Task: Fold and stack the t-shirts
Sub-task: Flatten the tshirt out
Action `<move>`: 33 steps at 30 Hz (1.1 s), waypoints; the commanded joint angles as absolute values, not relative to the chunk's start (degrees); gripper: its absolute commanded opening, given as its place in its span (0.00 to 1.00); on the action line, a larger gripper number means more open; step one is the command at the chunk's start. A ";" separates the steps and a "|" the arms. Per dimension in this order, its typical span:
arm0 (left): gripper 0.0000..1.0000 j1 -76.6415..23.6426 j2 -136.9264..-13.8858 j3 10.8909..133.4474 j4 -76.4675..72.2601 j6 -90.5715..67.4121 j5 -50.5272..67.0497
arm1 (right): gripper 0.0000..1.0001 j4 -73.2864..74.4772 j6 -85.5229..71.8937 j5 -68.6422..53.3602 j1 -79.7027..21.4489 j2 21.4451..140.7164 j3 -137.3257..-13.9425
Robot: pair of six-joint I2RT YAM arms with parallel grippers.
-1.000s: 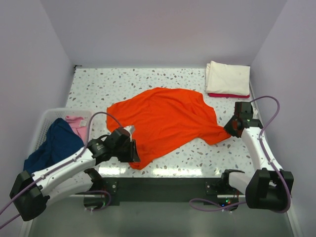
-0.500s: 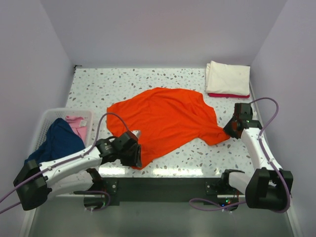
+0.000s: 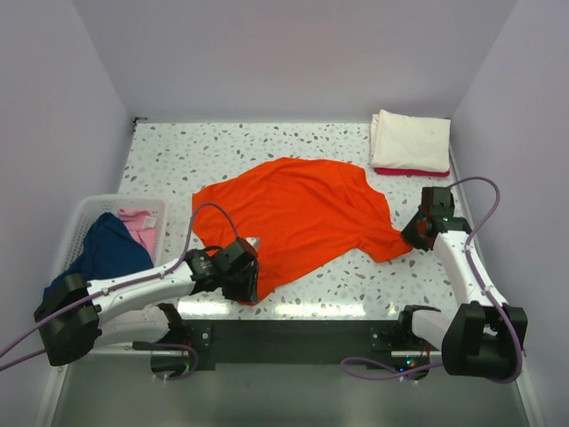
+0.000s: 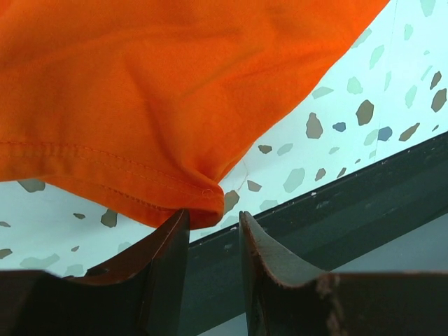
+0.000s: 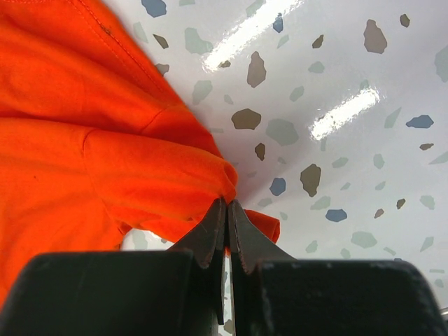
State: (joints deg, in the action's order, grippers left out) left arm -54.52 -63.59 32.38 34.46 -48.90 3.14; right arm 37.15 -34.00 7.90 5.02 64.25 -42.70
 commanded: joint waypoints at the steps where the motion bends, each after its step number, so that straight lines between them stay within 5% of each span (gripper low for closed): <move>1: 0.38 -54.93 -64.77 34.45 30.85 -49.04 2.11 | 0.00 35.42 -33.13 7.38 5.45 63.98 -42.28; 11: 0.26 -55.55 -66.09 34.01 29.62 -48.96 2.37 | 0.00 35.24 -32.96 6.94 5.36 63.98 -41.75; 16: 0.00 -55.55 -65.39 34.45 30.93 -48.78 1.76 | 0.00 35.24 -32.96 6.77 5.36 63.90 -41.75; 25: 0.00 -54.76 -60.65 42.26 39.80 -48.25 -7.81 | 0.00 35.68 -32.70 5.54 5.36 63.46 -42.54; 33: 0.00 -41.67 -53.88 55.61 47.98 -40.35 -14.93 | 0.00 37.53 -33.31 3.87 5.36 62.40 -47.97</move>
State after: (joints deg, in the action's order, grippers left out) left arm -45.58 -56.47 50.39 43.29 -44.97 -9.74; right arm 36.93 -33.39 5.34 5.02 64.10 -43.16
